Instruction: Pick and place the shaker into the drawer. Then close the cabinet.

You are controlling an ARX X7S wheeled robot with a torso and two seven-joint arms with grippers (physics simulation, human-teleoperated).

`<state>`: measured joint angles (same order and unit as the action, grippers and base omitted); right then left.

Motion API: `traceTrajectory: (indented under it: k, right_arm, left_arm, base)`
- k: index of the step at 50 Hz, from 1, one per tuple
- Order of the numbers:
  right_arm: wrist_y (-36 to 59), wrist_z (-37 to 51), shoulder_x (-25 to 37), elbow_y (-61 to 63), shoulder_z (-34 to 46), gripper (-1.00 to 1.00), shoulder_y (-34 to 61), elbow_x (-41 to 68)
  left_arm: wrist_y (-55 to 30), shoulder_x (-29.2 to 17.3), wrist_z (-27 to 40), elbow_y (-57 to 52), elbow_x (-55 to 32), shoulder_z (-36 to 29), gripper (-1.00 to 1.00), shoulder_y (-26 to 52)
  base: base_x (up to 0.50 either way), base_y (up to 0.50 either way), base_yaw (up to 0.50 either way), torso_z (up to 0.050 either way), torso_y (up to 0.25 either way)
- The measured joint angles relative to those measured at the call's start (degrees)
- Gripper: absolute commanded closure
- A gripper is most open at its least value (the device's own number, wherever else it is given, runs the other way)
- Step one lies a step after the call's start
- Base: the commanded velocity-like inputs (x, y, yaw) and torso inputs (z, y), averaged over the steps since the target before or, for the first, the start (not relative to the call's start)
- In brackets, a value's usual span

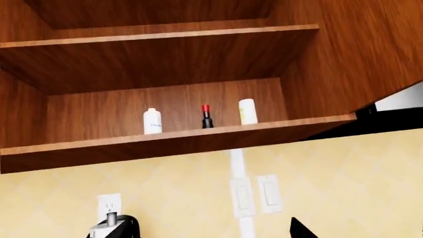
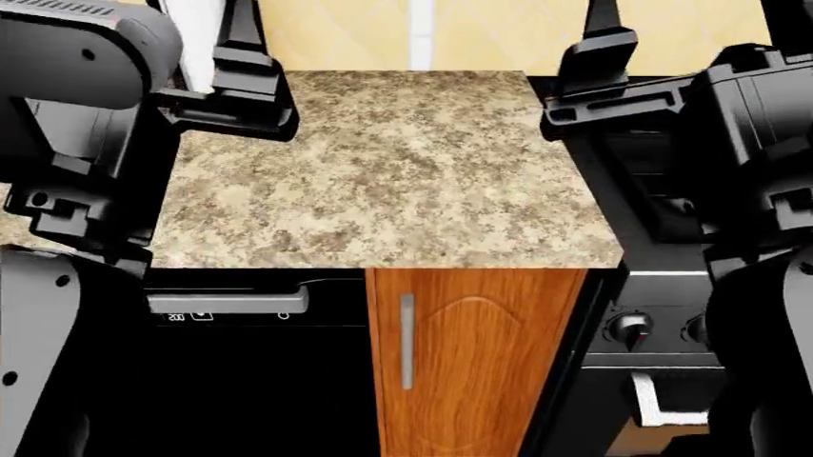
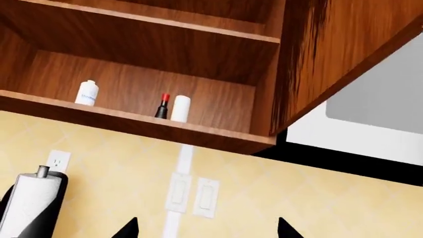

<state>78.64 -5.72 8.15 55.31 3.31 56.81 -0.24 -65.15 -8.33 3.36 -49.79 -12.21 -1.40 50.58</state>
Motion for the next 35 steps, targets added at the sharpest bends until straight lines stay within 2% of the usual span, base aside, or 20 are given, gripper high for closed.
traceTrajectory:
  k: [16, 25, 35]
  right_arm:
    - [1.81, -1.40, 0.26, -6.27, 0.05, -1.00, 12.29, 1.30]
    - [0.02, -1.26, 0.57, -9.29, -0.22, -1.00, 14.35, 1.34]
    - [-1.07, -0.78, 0.89, -10.72, -0.24, -1.00, 15.21, 1.27]
  left_arm:
    - [-5.68, -0.52, -1.83, 7.83, -2.31, -0.74, -1.00, 15.50]
    - [-5.49, -0.84, -2.17, 10.69, -2.71, -1.40, -1.00, 18.41]
    - [-5.27, -1.41, -2.41, 12.05, -3.15, -1.99, -1.00, 19.29]
  base:
    - [0.00, 0.00, 0.00, 0.000, 0.000]
    - [0.00, 0.02, 0.00, 0.000, 0.000]
    - [0.00, 0.29, 0.00, 0.000, 0.000]
